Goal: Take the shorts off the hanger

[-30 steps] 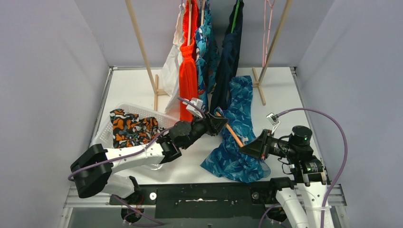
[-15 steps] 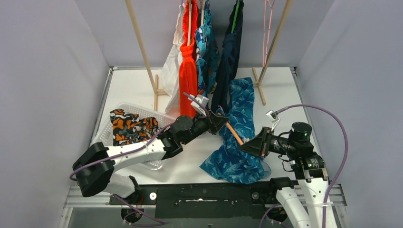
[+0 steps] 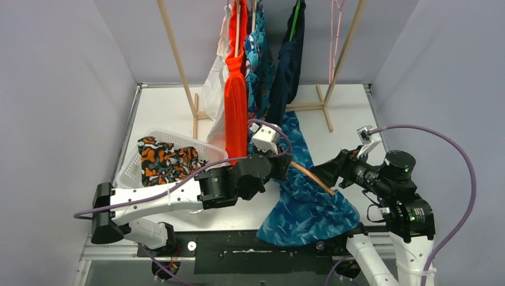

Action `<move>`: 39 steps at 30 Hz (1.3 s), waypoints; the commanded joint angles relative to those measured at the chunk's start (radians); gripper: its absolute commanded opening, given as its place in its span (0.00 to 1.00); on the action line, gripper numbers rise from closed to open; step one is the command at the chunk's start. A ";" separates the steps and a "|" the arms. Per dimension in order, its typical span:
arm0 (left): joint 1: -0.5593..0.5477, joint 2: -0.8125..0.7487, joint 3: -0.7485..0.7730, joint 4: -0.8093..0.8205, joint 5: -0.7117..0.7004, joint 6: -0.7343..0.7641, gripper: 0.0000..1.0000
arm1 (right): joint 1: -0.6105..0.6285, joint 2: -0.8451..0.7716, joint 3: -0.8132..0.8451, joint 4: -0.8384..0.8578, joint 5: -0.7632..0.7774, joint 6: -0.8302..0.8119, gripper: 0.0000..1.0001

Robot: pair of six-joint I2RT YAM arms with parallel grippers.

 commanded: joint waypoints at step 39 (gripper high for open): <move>0.232 0.011 0.350 -0.678 -0.309 -0.293 0.00 | 0.008 0.084 0.056 -0.042 0.240 -0.005 0.80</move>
